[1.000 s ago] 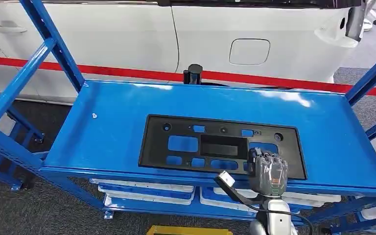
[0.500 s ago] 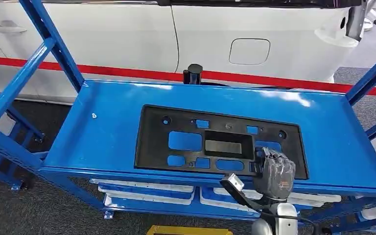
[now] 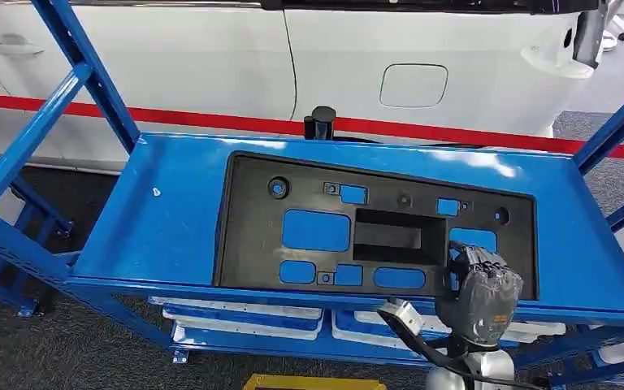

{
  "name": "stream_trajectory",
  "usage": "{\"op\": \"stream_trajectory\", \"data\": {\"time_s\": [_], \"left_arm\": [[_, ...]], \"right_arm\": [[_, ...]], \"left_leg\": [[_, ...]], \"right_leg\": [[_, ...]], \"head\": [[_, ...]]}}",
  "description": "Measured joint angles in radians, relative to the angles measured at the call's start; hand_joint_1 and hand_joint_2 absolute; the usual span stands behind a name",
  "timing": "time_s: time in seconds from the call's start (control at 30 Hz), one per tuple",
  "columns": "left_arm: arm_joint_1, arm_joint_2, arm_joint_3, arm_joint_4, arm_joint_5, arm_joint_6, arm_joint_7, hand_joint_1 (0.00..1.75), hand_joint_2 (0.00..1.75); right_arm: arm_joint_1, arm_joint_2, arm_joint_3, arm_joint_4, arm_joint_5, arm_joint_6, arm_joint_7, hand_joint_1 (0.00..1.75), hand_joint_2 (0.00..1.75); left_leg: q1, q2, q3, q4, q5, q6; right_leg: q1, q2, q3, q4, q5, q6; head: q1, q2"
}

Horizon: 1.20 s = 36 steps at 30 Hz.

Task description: Take the parts from the cabinet and place them on the table.

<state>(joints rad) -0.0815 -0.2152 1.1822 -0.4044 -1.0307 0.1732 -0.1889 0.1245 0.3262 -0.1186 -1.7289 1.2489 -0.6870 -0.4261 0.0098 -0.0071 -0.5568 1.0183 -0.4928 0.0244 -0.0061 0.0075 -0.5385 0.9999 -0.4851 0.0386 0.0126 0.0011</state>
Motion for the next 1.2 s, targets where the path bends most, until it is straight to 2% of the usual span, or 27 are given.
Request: {"op": "stream_trajectory", "data": {"time_s": [0.07,0.27,0.47,0.53,0.63,0.7,0.9,1.03,1.2], "left_arm": [[-0.007,0.002,0.0,0.0,0.009,-0.002,-0.017,0.0,1.75],[-0.027,0.008,0.0,0.0,0.019,-0.005,-0.018,0.0,1.75],[-0.027,0.008,0.0,0.0,0.041,-0.007,-0.023,0.0,1.75],[-0.026,0.009,0.001,0.0,0.059,-0.01,-0.03,0.0,1.75],[-0.024,0.008,0.002,0.0,0.066,-0.007,-0.02,0.0,1.75],[-0.018,0.006,0.003,0.003,0.067,0.0,-0.013,0.0,1.75],[-0.008,0.003,0.01,0.008,0.07,0.006,-0.011,0.0,1.75],[-0.007,0.001,0.015,0.01,0.07,0.006,-0.004,0.0,1.75],[-0.006,-0.001,0.017,0.01,0.07,0.006,-0.003,0.0,1.75]], "right_arm": [[-0.002,0.002,0.001,-0.03,-0.014,0.0,-0.008,1.75,1.75],[-0.01,0.003,0.003,-0.079,-0.013,0.0,-0.007,1.75,1.75],[-0.01,0.003,0.009,-0.102,-0.077,0.0,-0.041,1.75,1.75],[-0.01,0.002,0.024,-0.099,-0.17,0.0,-0.048,1.75,1.75],[-0.01,-0.022,0.083,-0.087,-0.344,0.001,0.033,1.75,1.75],[-0.007,-0.054,0.126,-0.075,-0.465,0.001,0.058,1.75,1.75],[-0.006,-0.105,0.187,-0.054,-0.585,0.012,0.058,1.75,1.75],[-0.006,-0.13,0.205,-0.046,-0.717,0.067,0.043,1.75,1.75],[-0.007,-0.142,0.209,-0.043,-0.771,0.1,0.032,1.75,1.75]], "left_leg": [[0.0,-0.001,0.0,0.0,0.0,0.0],[0.0,-0.001,0.0,0.0,0.0,0.0],[0.0,-0.001,0.0,0.0,0.0,0.0],[0.0,-0.001,-0.001,0.0,0.0,0.0],[0.0,-0.001,-0.001,0.0,0.0,0.0],[0.0,0.0,-0.001,0.0,0.0,0.0],[0.0,-0.001,-0.001,0.0,0.0,0.0],[0.0,-0.001,-0.001,0.0,0.0,0.0],[0.0,-0.001,-0.001,0.0,0.0,0.0]], "right_leg": [[0.0,0.0,0.0,0.0,0.0,0.0],[0.0,0.0,0.001,0.0,0.0,0.0],[0.0,0.0,0.001,0.0,0.0,0.0],[0.0,0.0,0.001,0.0,0.0,0.0],[0.0,0.0,0.001,0.0,0.0,0.0],[0.0,0.0,0.0,0.0,0.0,0.0],[0.0,-0.001,0.0,0.0,0.0,0.0],[0.0,-0.001,0.0,0.0,0.0,0.0],[0.0,-0.001,0.0,0.0,0.0,0.0]], "head": [[0.0,0.0],[0.0,0.0],[0.0,0.0],[0.0,0.0],[0.0,0.0],[0.0,0.0],[0.0,0.0],[0.0,0.0],[0.0,0.0]]}}
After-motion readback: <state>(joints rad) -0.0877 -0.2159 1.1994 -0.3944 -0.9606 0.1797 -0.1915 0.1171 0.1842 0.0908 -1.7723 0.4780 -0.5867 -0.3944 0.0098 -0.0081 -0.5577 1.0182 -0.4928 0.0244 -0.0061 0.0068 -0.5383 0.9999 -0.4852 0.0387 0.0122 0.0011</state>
